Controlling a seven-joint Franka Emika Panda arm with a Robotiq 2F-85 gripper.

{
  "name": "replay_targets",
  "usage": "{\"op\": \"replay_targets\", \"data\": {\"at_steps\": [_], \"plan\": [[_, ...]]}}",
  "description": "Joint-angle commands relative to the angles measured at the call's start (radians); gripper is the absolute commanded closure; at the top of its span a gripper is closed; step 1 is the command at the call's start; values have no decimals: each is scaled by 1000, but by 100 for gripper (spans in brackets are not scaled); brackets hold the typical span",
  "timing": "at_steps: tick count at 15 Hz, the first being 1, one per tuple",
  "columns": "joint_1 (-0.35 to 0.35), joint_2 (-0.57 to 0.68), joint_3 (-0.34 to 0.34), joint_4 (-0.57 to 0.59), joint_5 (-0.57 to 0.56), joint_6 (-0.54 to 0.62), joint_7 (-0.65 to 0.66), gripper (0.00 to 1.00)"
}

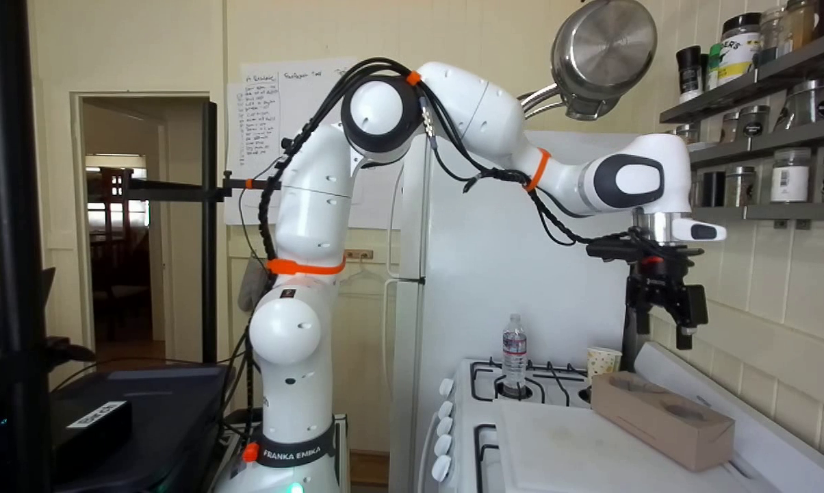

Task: Adjust the cup holder on the cutting board

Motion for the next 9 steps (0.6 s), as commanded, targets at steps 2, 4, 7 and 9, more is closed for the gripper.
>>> {"op": "replay_targets", "data": {"at_steps": [2,4,7,9], "plan": [[-4,149,-2,78,-86,-26,12,0],[10,182,8,75,-113,-14,9,0],[6,174,18,54,-89,-3,0,0],[20,176,30,54,-89,-4,0,0]]}}
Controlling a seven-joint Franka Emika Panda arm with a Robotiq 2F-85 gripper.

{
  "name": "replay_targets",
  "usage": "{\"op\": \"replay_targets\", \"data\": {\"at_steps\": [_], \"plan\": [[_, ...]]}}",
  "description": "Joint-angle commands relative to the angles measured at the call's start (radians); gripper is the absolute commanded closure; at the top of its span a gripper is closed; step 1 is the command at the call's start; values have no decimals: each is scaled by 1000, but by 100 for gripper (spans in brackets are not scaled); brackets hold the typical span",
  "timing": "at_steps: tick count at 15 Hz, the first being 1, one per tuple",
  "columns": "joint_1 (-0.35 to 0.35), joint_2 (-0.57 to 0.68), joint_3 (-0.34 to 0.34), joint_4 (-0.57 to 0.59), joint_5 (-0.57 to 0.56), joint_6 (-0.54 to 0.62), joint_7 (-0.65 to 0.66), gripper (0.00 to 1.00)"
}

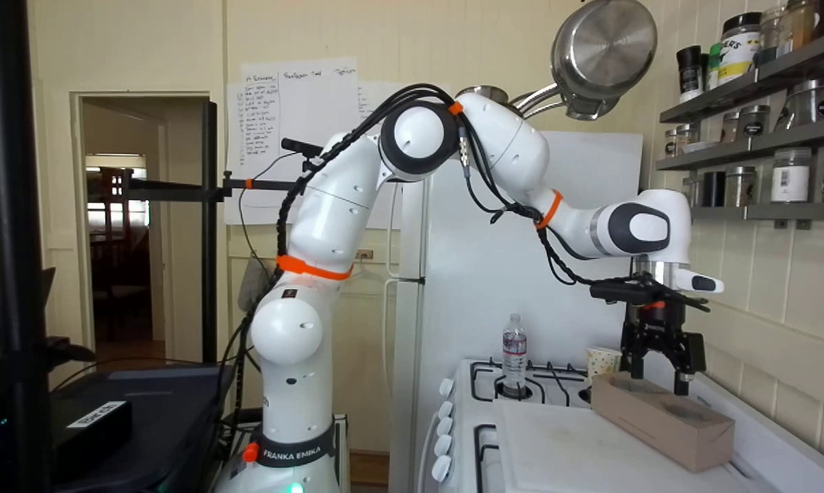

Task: Adjust the cup holder on the cutting board

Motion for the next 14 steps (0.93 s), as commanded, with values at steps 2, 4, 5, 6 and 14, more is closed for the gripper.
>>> {"op": "replay_targets", "data": {"at_steps": [2,4,5,6,14], "plan": [[-18,3,13,-9,53,99,-28,0],[-28,39,21,1,59,184,-101,0],[-31,54,26,10,69,196,-129,0],[-38,67,33,15,90,205,-161,0],[-35,136,74,20,100,201,-301,0]]}}
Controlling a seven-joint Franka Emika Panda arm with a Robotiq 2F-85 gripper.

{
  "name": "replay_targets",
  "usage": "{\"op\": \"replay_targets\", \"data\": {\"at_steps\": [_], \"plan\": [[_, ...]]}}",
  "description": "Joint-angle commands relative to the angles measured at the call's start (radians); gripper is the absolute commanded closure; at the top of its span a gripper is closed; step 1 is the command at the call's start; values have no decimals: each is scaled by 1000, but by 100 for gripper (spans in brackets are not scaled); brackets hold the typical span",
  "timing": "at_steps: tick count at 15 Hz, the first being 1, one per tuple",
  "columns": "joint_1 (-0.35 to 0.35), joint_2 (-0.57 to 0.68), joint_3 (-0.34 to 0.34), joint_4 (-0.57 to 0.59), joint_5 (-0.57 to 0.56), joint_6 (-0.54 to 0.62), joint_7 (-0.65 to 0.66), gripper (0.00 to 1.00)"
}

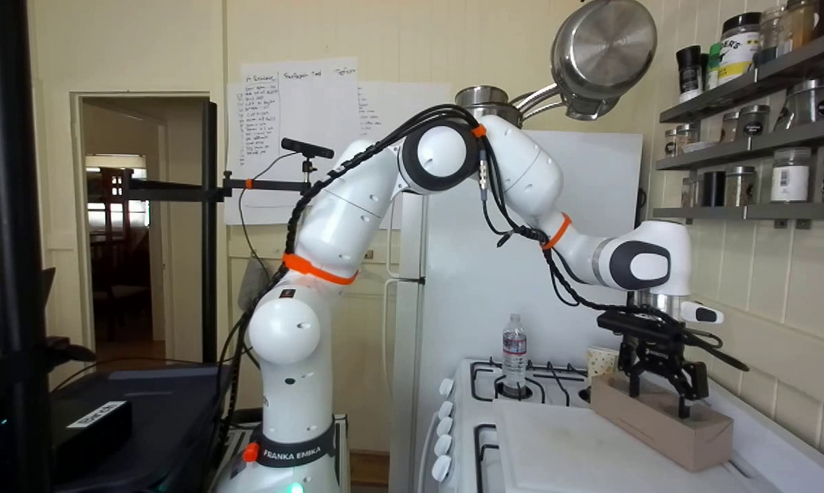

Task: Adjust the cup holder on the cutting board

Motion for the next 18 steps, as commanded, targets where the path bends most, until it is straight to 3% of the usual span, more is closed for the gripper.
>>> {"op": "replay_targets", "data": {"at_steps": [1,9,11,18], "plan": [[-6,13,25,3,8,21,-58,0],[-17,-31,64,-26,83,55,-78,0],[-27,-23,72,-29,136,129,-77,0],[-30,-1,66,-32,176,155,-46,0]]}}
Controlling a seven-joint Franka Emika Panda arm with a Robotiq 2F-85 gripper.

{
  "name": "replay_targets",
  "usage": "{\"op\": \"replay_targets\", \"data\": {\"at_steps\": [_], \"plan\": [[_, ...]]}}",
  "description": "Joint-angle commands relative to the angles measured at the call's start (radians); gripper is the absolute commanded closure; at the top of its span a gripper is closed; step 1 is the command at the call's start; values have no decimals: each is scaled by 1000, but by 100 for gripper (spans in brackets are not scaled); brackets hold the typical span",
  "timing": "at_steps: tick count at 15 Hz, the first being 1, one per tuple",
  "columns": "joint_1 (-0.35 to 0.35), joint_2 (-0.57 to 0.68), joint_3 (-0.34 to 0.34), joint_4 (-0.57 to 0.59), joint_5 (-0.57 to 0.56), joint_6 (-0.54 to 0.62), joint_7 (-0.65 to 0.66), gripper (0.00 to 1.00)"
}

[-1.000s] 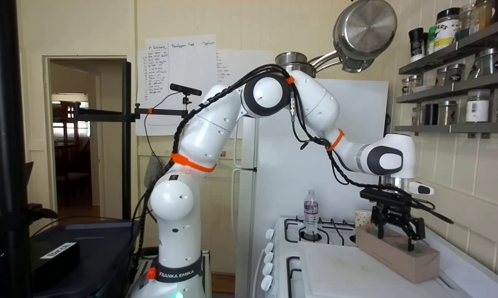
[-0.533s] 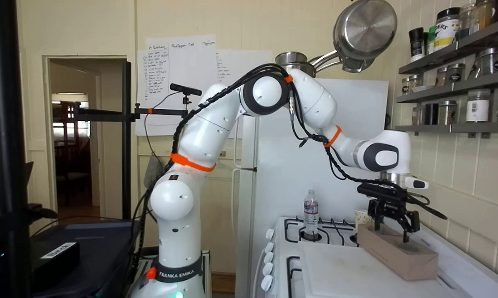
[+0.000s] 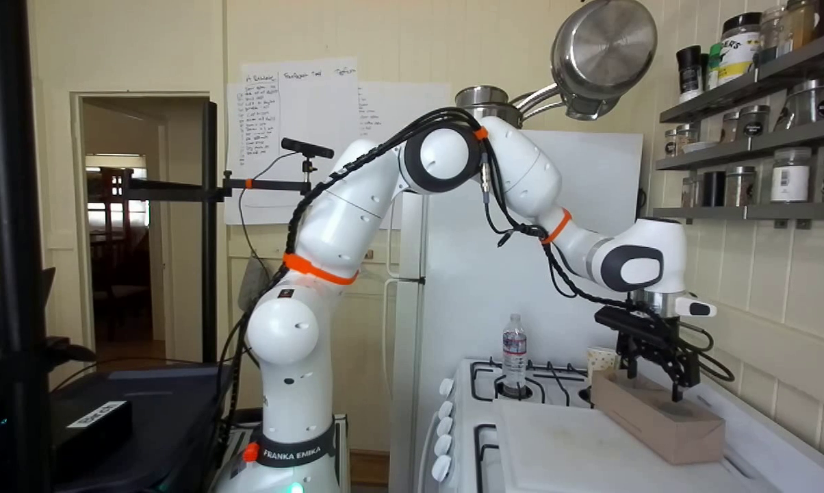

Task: Adjust the cup holder on the cutting board

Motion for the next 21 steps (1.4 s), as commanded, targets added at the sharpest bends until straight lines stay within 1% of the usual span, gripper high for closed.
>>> {"op": "replay_targets", "data": {"at_steps": [1,3,4,5,6,7,8,9,11,13,14,15,16,17,18,19,21], "plan": [[-11,3,9,-23,30,32,3,0],[-12,9,10,-23,43,38,15,0],[-12,11,10,-26,49,45,22,6],[-10,15,7,-25,49,44,32,14],[-8,21,4,-23,49,43,42,31],[-6,25,3,-23,48,43,53,38],[-5,27,2,-23,46,42,61,40],[-4,28,0,-23,45,43,71,46],[10,15,-18,-31,15,46,117,63],[13,-25,-34,-55,8,57,159,77],[16,-39,-48,-63,-2,68,192,86],[17,-47,-63,-65,-10,71,226,92],[18,-50,-77,-63,-17,75,262,94],[15,-54,-87,-63,-16,70,289,93],[12,-60,-96,-68,-12,61,316,98],[9,-61,-103,-70,-5,48,338,100],[-2,-63,-103,-80,23,35,354,99]]}}
